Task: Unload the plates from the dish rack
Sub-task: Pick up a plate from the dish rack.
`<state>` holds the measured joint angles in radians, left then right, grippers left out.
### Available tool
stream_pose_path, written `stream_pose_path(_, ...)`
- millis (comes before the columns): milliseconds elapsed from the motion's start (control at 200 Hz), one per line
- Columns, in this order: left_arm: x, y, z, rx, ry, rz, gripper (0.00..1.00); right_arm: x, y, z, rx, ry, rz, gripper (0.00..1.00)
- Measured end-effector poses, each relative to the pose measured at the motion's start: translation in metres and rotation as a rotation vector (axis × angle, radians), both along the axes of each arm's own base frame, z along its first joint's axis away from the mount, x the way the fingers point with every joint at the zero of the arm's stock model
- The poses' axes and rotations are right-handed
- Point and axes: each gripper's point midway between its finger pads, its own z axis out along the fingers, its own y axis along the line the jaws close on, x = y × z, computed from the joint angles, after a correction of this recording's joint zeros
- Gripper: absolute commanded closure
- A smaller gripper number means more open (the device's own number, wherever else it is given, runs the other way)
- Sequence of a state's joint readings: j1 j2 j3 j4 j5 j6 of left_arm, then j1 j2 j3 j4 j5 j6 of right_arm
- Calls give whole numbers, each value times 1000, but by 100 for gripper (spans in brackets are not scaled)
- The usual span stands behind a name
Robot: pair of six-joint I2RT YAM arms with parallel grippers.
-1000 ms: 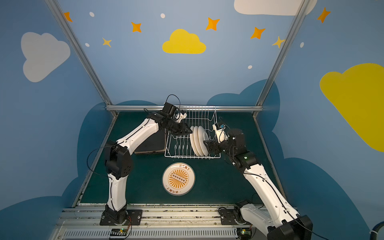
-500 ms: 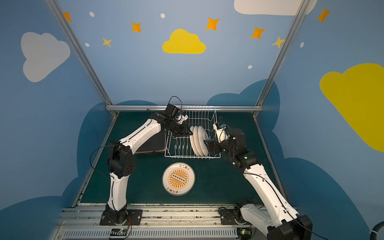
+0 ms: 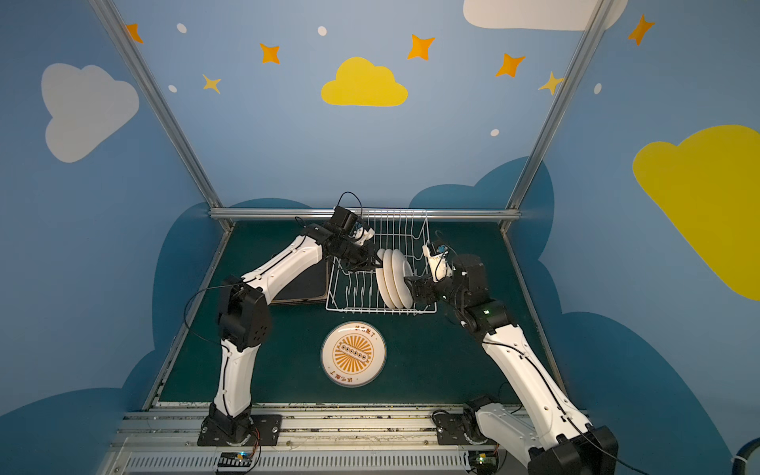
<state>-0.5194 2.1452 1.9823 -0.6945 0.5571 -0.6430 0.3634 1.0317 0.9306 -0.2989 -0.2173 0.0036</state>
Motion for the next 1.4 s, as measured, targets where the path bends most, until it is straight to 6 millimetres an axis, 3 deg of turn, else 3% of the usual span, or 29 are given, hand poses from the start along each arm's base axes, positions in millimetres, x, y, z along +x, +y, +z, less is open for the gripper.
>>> stream_pose_path(846,7,-11,8,-55,19,27,97,-4,-5,6,4,-21,-14,10)
stream_pose_path(1402,6,-6,19,-76,30,45,97,-5,-6,8,6,-26,-14,10)
